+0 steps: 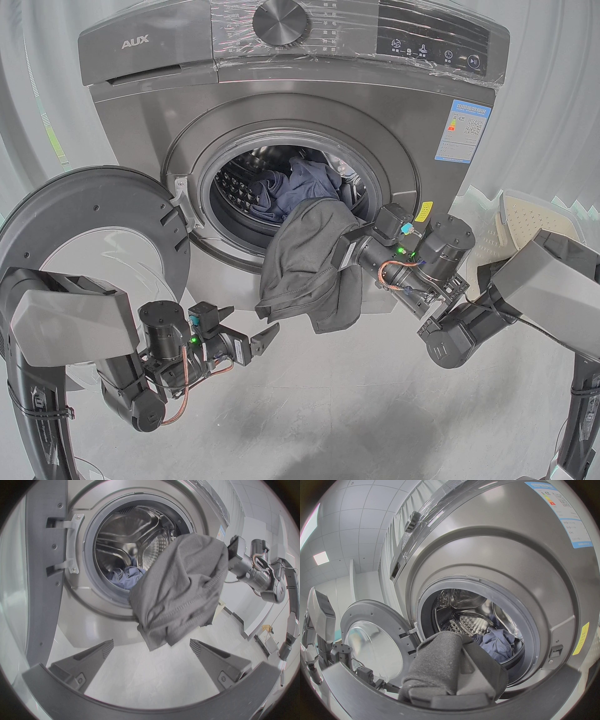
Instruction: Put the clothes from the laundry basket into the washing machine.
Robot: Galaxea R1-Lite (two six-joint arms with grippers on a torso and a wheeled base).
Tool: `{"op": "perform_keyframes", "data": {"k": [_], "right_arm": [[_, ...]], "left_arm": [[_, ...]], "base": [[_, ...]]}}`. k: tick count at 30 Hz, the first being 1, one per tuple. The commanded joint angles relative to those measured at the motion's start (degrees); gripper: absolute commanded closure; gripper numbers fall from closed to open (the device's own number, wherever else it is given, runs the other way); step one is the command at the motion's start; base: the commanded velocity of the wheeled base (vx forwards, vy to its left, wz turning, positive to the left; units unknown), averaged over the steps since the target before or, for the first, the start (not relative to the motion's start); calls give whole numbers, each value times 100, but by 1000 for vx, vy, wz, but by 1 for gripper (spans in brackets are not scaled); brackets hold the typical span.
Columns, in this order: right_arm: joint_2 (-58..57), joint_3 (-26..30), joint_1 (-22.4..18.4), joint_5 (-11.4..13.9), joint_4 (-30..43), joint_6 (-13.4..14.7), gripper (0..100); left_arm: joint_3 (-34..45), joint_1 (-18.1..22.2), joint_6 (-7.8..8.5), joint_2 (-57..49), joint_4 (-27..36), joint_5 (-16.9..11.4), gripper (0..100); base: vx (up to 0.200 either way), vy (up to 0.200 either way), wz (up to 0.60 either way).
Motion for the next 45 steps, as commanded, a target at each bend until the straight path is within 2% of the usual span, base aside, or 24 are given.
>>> {"op": "perform_keyframes", "data": {"k": [1,4,6,10,11,13,16,17,22,26,35,40,45], "right_arm": [[-43,-45,-64,6,16,-1,100],[-34,-89,-73,6,25,-1,100],[-25,-151,-73,6,43,8,100],[1,-248,-64,-3,131,8,100],[19,-265,-64,-3,139,8,100],[19,-265,-55,-3,139,8,100],[27,-256,-55,-3,139,8,100],[27,-230,-29,-12,139,8,100],[45,-239,-3,-74,157,-1,100],[54,-274,15,-74,183,-1,100],[133,-274,15,-100,218,-10,100],[265,-292,32,-100,218,-18,100],[388,-415,138,-214,218,-18,100]], "left_arm": [[613,-26,43,-192,1,-22,0],[912,-96,51,-289,-8,-22,0],[1228,-184,78,-456,1,-145,0],[1712,-237,253,-632,1,-321,0],[1844,-237,341,-658,1,-373,0],[1817,-237,385,-649,-8,-435,0],[1589,-245,368,-667,-8,-444,0],[1202,-245,324,-729,-8,-417,0],[446,-272,289,-852,1,-400,0],[218,-447,280,-667,10,-391,0],[-661,-518,280,-324,1,-391,0],[-925,-685,210,-210,10,-391,0],[-1259,-852,192,36,10,-417,0]], "base": [[0,0,0],[0,0,0],[0,0,0],[0,0,0],[0,0,0],[0,0,0],[0,0,0],[0,0,0],[0,0,0],[0,0,0],[0,0,0],[0,0,0],[0,0,0]]}}
